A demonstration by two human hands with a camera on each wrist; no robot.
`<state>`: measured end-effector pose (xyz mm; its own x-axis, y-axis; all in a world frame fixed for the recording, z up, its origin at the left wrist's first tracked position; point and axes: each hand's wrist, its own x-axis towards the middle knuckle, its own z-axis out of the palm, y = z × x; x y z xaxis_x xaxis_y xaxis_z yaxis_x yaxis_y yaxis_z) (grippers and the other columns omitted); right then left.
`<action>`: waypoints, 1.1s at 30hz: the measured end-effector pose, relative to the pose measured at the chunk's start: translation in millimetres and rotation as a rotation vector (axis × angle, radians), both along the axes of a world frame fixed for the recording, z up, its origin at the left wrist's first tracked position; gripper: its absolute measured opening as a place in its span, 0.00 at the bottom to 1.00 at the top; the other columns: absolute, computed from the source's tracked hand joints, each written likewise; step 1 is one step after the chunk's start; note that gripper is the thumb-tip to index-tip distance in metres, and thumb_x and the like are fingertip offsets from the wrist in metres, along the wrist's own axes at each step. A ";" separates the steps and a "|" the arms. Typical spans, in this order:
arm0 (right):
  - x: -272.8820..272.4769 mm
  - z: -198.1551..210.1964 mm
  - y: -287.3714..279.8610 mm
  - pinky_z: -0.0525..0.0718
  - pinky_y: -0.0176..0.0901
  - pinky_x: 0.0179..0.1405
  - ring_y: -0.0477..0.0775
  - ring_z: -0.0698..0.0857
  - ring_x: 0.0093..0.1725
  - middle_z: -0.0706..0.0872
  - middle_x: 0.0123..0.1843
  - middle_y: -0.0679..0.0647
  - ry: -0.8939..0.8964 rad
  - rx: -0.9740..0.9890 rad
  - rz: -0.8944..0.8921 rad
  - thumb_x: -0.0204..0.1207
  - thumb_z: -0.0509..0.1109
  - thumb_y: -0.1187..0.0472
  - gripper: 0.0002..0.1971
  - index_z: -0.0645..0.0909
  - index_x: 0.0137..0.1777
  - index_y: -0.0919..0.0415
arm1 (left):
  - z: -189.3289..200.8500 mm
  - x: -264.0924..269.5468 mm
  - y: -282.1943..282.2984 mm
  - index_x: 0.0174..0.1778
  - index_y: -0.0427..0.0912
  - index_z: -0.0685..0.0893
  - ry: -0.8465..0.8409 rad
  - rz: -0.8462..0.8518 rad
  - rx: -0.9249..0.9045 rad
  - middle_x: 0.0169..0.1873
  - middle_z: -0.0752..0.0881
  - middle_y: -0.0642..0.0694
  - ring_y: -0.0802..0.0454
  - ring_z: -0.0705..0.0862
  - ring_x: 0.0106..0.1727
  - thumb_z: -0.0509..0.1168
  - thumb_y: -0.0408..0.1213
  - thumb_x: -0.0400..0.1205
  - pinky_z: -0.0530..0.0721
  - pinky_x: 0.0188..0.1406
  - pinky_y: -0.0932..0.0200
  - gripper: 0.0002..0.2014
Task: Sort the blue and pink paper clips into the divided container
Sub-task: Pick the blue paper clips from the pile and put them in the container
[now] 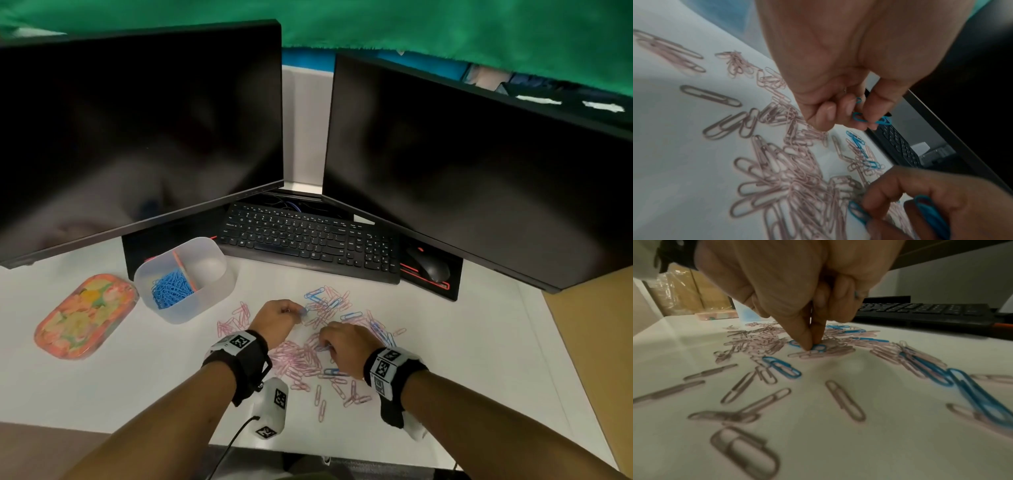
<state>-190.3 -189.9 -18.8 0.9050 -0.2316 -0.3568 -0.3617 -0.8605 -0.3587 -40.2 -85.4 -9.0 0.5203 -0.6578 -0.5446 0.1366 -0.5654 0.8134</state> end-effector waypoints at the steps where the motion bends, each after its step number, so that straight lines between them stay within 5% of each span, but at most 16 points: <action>1: 0.5 0.2 -0.2 0.83 0.50 0.50 0.64 0.84 0.51 0.82 0.56 0.59 0.021 -0.014 0.017 0.73 0.62 0.71 0.14 0.79 0.57 0.61 | 1.5 1.6 1.2 0.41 0.37 0.85 0.069 0.044 -0.004 0.27 0.76 0.47 0.57 0.68 0.21 0.59 0.22 0.79 0.64 0.20 0.66 0.11; 7: 1.3 -5.7 -2.3 0.82 0.49 0.48 0.65 0.84 0.51 0.80 0.58 0.59 0.049 -0.013 0.016 0.74 0.62 0.71 0.16 0.75 0.61 0.61 | 7.2 7.7 8.3 0.34 0.39 0.77 0.268 0.198 -0.017 0.26 0.71 0.43 0.53 0.62 0.21 0.52 0.20 0.76 0.57 0.26 0.65 0.13; 13: 6.1 12.6 -1.4 0.79 0.42 0.52 0.52 0.80 0.53 0.80 0.60 0.53 -0.025 0.196 -0.202 0.79 0.57 0.66 0.14 0.77 0.61 0.56 | 15.8 16.3 21.3 0.37 0.38 0.76 0.341 0.251 -0.095 0.29 0.76 0.41 0.50 0.72 0.22 0.53 0.22 0.77 0.67 0.25 0.63 0.11; 15: 19.2 25.9 -0.6 0.76 0.33 0.44 0.43 0.81 0.47 0.84 0.53 0.47 -0.034 0.379 -0.362 0.80 0.57 0.66 0.11 0.81 0.53 0.57 | 22.4 23.0 28.2 0.41 0.38 0.78 0.372 0.289 -0.151 0.30 0.77 0.41 0.49 0.74 0.24 0.53 0.22 0.78 0.71 0.25 0.61 0.10; 17: 39.4 39.9 1.3 0.70 0.28 0.25 0.35 0.77 0.26 0.82 0.33 0.43 -0.012 0.661 -0.518 0.81 0.57 0.67 0.12 0.81 0.41 0.59 | 31.9 32.0 36.9 0.45 0.37 0.80 0.394 0.327 -0.216 0.31 0.76 0.41 0.48 0.75 0.26 0.53 0.22 0.79 0.74 0.25 0.60 0.12; 19: 62.7 52.1 6.4 0.62 0.31 0.16 0.41 0.67 0.17 0.73 0.29 0.50 -0.010 0.915 -0.641 0.80 0.57 0.65 0.14 0.77 0.33 0.60 | 42.8 43.0 46.8 0.50 0.36 0.82 0.398 0.360 -0.278 0.30 0.77 0.42 0.49 0.75 0.26 0.52 0.22 0.79 0.74 0.25 0.60 0.14; 23: 117.6 73.6 30.7 0.58 0.29 0.16 0.47 0.63 0.21 0.71 0.29 0.53 0.042 1.179 -0.714 0.84 0.57 0.60 0.15 0.72 0.35 0.60 | 60.0 72.7 68.3 0.51 0.35 0.83 0.406 0.488 -0.366 0.30 0.75 0.45 0.51 0.74 0.26 0.52 0.26 0.80 0.74 0.29 0.58 0.14; 28: 198.5 94.3 68.2 0.66 0.30 0.18 0.51 0.69 0.24 0.73 0.30 0.56 0.078 1.125 -0.644 0.80 0.61 0.65 0.09 0.76 0.38 0.62 | 72.6 112.9 90.4 0.37 0.41 0.78 0.303 0.635 -0.283 0.27 0.74 0.47 0.55 0.74 0.21 0.54 0.34 0.85 0.75 0.24 0.62 0.12; 33: 253.7 102.0 96.7 0.79 0.43 0.32 0.59 0.83 0.36 0.82 0.41 0.64 0.114 1.031 -0.578 0.83 0.57 0.67 0.10 0.77 0.42 0.64 | 69.4 143.0 101.0 0.36 0.38 0.81 0.133 0.647 -0.108 0.30 0.83 0.41 0.48 0.81 0.27 0.57 0.32 0.84 0.82 0.35 0.55 0.12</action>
